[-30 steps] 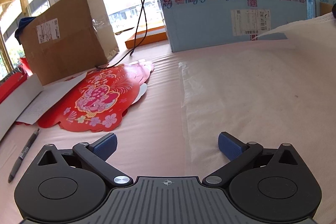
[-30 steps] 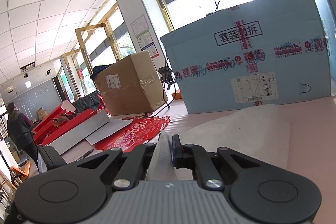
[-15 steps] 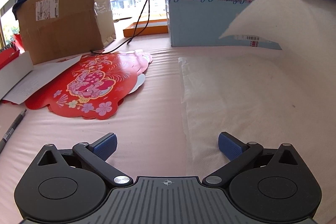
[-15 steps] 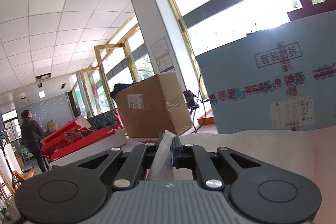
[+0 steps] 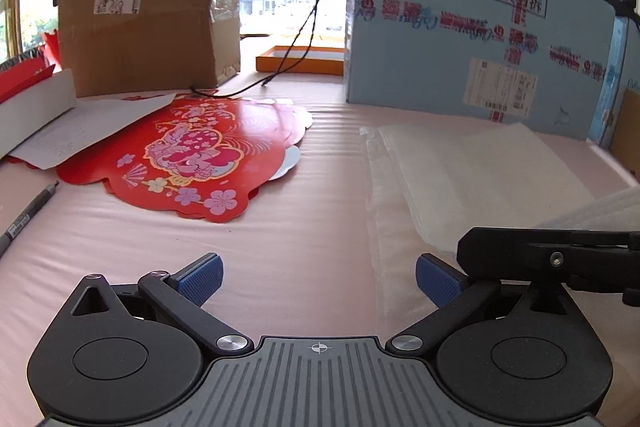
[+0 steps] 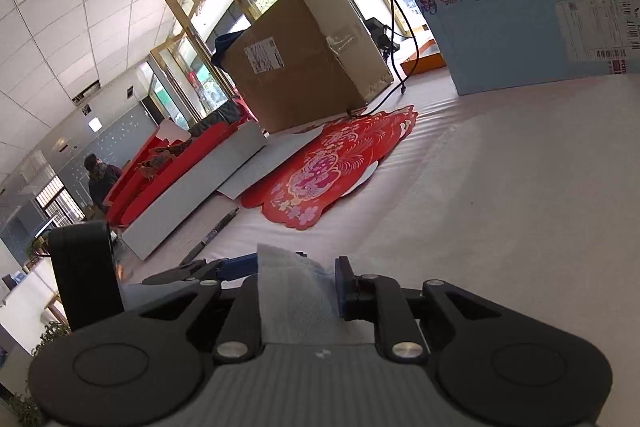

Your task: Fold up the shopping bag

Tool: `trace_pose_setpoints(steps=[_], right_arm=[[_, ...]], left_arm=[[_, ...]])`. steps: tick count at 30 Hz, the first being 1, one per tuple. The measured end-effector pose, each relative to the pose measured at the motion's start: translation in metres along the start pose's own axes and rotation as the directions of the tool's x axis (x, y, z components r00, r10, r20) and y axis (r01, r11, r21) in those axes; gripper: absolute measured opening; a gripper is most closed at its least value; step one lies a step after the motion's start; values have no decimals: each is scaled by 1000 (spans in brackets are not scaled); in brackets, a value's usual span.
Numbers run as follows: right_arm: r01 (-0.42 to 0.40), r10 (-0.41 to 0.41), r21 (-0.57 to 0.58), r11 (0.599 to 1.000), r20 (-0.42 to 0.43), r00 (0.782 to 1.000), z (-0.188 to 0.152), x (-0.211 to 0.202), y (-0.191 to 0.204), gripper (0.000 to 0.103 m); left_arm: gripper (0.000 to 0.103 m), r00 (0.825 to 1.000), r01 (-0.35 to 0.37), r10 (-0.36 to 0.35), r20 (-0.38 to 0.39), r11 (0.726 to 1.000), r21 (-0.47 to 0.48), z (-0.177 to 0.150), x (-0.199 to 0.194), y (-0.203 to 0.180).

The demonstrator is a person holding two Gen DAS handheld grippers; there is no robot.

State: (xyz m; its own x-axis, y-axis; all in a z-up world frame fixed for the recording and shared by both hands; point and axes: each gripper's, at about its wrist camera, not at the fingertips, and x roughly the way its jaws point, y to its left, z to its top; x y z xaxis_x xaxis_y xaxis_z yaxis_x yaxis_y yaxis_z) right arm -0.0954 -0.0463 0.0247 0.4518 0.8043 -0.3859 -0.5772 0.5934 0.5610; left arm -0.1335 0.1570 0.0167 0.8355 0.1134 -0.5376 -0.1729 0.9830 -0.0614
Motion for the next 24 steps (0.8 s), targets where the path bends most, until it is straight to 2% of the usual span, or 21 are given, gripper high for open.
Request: trace_pose_setpoints(steps=[2, 6, 11, 14, 15, 16, 18, 21, 24], right_arm=[[1, -1, -25, 1000, 9, 1000, 1, -2, 4, 19], [-34, 34, -8, 999, -73, 997, -2, 14, 4, 15], [-27, 24, -14, 1000, -151, 988, -13, 30, 9, 16], [-33, 30, -15, 999, -186, 982, -17, 32, 12, 20], [-39, 35, -18, 999, -190, 981, -18, 31, 13, 33], [-50, 45, -19, 999, -190, 981, -19, 30, 15, 56], [-71, 66, -25, 997, -171, 983, -19, 24, 18, 83], [-77, 68, -58, 995, -144, 987, -14, 12, 23, 84], [-83, 79, -41, 996, -100, 992, -5, -7, 18, 89]], left_arm=[[103, 998, -47, 48, 35, 999, -21, 1, -11, 12], [103, 986, -143, 148, 70, 987, -72, -3, -30, 32], [103, 977, -195, 202, 64, 976, -98, -7, -41, 45], [103, 975, -205, 212, 65, 973, -103, -8, -44, 48], [103, 975, -207, 214, 66, 973, -104, -8, -44, 48], [103, 975, -206, 214, 67, 973, -103, -7, -44, 48], [103, 975, -203, 211, 72, 974, -101, -8, -45, 47], [103, 975, -194, 203, 85, 975, -109, -7, -49, 48], [103, 978, -178, 189, 90, 977, -114, -11, -58, 48]])
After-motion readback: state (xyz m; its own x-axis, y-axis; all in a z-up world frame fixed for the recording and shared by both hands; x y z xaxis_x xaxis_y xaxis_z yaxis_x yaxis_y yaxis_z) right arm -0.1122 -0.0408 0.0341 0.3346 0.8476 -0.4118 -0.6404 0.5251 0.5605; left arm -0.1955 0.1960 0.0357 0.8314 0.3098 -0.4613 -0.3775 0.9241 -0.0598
